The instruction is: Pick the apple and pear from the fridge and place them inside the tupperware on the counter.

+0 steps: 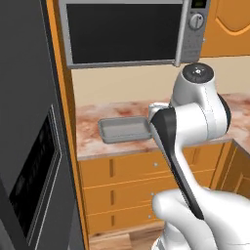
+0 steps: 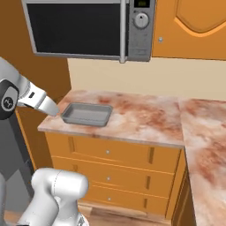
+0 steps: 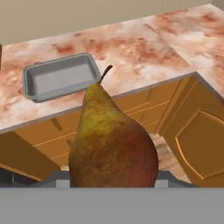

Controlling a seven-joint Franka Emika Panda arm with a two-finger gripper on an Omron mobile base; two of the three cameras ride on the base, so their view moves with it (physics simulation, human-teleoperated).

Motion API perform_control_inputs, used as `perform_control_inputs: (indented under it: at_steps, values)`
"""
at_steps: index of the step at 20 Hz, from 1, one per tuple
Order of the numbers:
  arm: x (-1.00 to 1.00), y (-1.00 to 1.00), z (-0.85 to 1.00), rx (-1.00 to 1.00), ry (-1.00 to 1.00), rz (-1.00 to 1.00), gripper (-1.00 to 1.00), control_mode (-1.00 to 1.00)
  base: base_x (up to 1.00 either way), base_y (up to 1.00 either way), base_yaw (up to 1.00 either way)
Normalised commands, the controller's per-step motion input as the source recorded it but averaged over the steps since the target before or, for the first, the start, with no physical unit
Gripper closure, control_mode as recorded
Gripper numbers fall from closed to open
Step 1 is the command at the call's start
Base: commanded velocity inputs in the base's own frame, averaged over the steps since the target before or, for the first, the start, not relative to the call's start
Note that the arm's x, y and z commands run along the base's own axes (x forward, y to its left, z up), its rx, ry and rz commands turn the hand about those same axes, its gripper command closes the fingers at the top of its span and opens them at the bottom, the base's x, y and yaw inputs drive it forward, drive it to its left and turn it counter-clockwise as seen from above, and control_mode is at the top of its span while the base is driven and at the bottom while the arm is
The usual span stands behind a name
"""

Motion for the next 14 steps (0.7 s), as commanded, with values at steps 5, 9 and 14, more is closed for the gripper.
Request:
perform_control_inputs:
  at_steps: [5,9,14]
  values:
    - [0.00,0.00,0.00,0.00,0.00,0.00,1.00,1.00,0.74,-0.01,0.00]
    - [0.00,0.00,0.00,0.00,0.00,0.00,1.00,1.00,0.72,0.00,0.01]
    - [0.00,0.00,0.00,0.00,0.00,0.00,1.00,1.00,0.52,0.00,0.08]
